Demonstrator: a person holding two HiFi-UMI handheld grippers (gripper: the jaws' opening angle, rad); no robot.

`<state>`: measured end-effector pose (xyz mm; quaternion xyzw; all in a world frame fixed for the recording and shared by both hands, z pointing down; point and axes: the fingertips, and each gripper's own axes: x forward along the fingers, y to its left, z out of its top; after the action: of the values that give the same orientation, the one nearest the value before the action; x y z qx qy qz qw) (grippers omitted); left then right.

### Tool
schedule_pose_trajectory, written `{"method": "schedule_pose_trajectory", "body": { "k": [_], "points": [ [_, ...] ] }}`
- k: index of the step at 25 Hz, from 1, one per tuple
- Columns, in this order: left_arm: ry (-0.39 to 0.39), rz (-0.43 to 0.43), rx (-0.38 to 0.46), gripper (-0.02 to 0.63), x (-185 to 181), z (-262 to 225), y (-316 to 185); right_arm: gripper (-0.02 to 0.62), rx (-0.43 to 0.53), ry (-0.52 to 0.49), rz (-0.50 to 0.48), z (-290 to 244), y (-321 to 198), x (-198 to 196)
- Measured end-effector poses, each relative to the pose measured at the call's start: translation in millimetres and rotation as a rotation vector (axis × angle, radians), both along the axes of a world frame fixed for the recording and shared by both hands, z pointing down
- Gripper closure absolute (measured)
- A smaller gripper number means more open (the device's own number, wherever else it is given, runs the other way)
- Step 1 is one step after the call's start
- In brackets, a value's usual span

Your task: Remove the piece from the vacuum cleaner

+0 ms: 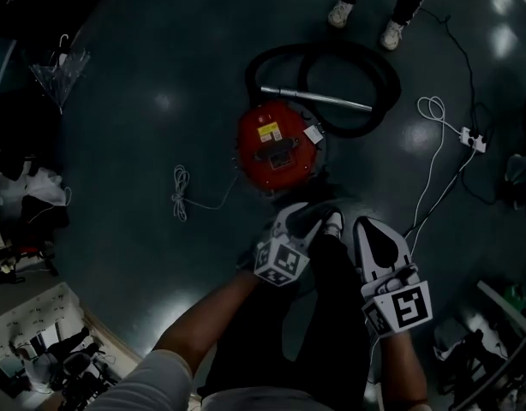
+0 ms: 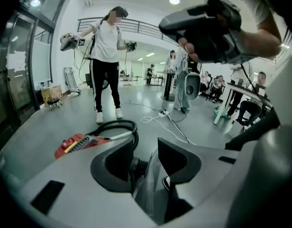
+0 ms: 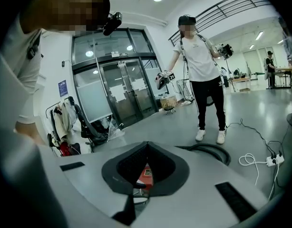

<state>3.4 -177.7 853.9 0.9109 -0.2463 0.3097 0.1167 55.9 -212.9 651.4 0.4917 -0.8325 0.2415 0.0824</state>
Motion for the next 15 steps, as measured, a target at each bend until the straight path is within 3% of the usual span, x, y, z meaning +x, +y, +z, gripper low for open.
{"method": "schedule_pose_trajectory", "body": {
  "k": [5,10,15],
  "points": [
    [-0.129,0.06,-0.05,0.459,5.0,85.6,6.8,0.578,-0.039,0.021,-0.016,49.7,-5.2,9.1],
    [-0.257,0.13,-0.062,0.459,7.7,137.4,12.4,0.578,-0.057,-0.007,-0.011,71.3,-12.1,9.9],
    [-0.3,0.15,-0.071,0.478,12.5,161.8,14.7,0.578,-0.088,0.009,-0.027,88.1,-10.8,15.5]
  ]
}}
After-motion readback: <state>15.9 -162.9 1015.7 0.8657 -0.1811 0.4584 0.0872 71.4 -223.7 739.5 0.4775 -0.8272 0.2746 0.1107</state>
